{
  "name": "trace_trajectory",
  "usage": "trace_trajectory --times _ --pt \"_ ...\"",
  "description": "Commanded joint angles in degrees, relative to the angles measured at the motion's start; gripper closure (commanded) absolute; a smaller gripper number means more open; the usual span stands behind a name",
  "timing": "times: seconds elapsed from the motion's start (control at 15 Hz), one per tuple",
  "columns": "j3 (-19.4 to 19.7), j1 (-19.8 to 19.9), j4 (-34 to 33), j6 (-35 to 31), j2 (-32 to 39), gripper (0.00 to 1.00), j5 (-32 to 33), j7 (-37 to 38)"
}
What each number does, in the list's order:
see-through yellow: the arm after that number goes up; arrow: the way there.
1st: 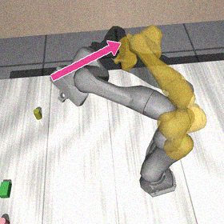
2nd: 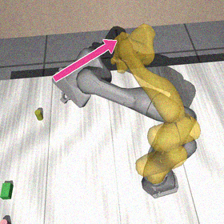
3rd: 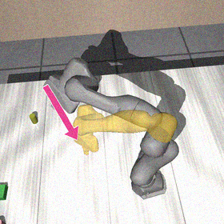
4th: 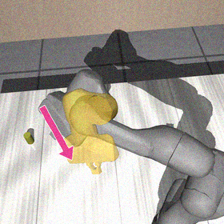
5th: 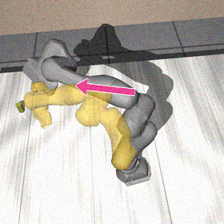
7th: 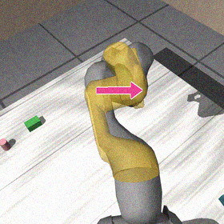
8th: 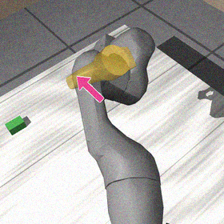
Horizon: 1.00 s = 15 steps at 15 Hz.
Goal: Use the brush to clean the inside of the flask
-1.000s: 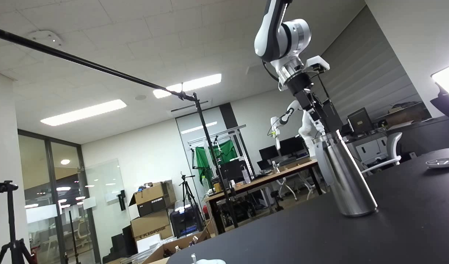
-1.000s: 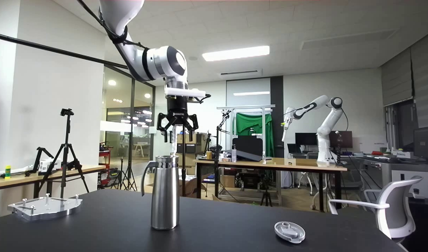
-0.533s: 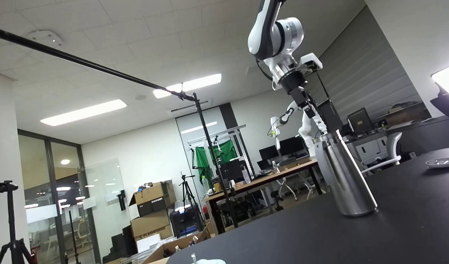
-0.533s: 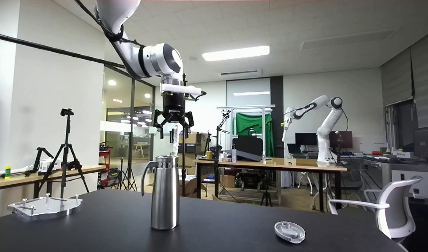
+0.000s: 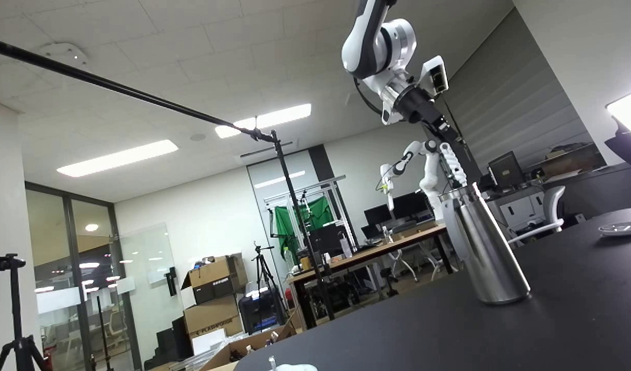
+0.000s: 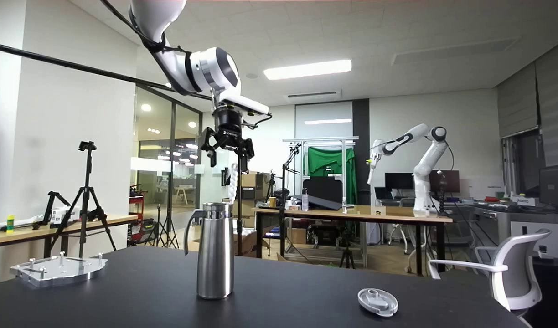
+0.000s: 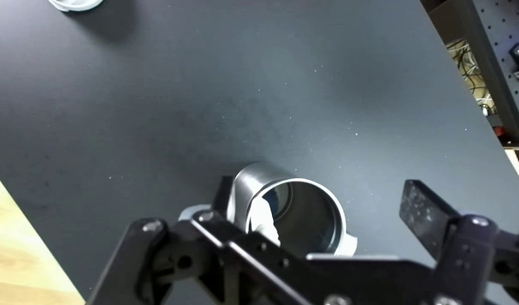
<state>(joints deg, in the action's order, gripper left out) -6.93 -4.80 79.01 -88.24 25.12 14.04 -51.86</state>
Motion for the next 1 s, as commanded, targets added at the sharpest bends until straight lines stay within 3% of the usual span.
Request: trace_trajectory --times 0.0,0.47,0.93 --pt "0.29 -0.20 -5.37 2.24 3.39 0.00 2.02 -3.13" --pt "-0.83 2.21 -3.49 -8.27 3.86 0.00 -3.95 -10.82" --pt "0.07 1.47 -3.03 -8.39 4.02 0.00 -3.98 -9.26"
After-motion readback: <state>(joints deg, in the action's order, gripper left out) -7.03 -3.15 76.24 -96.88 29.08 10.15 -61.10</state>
